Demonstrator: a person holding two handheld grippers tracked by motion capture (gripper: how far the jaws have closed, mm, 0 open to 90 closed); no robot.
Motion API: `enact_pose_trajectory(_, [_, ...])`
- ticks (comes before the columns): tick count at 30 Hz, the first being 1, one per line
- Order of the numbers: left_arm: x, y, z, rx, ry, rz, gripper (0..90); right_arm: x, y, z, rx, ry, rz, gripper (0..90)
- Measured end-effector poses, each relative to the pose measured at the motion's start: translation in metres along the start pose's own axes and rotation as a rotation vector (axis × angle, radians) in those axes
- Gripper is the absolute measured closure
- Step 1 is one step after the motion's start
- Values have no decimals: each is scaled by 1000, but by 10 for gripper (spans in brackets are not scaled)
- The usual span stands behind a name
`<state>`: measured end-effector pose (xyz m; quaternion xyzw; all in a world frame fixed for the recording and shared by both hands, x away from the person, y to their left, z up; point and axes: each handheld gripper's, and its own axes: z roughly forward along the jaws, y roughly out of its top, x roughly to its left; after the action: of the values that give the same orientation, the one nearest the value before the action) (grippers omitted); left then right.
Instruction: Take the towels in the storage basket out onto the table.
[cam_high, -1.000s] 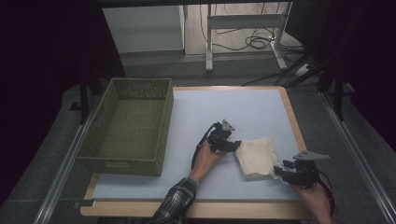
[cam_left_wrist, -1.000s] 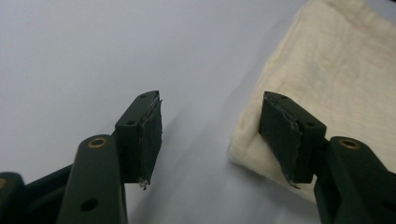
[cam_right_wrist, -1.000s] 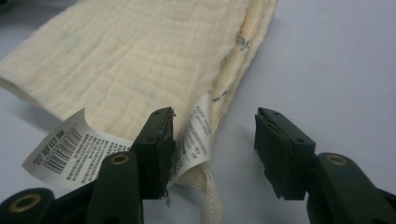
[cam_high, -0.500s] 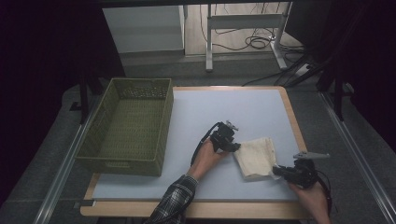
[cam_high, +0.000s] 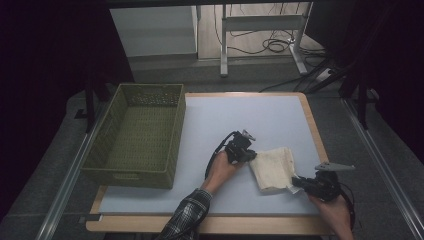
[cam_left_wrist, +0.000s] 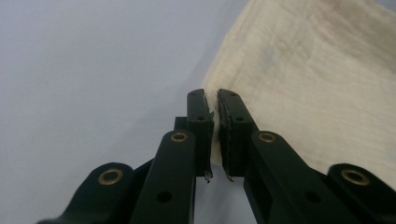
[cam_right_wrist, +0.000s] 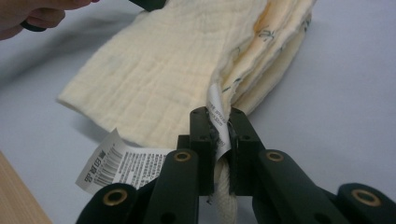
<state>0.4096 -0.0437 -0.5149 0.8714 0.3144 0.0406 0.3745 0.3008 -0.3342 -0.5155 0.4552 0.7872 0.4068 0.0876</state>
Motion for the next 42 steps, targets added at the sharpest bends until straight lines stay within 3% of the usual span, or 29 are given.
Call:
enact_pose_trajectory(7, [0, 5, -20, 3, 28, 35, 841, 8, 9, -5, -33, 31, -15, 828])
enact_pose_trajectory(16, [5, 5, -45, 34, 73, 49, 836, 20, 21, -3, -50, 60, -43, 827])
enact_pose_trajectory(29, [13, 6, -93, 58, 168, 53, 833, 50, 49, 9, -70, 115, -110, 825])
enact_pose_trajectory(42, [22, 2, -137, 69, 238, 44, 831, 77, 79, 17, -96, 170, -156, 825])
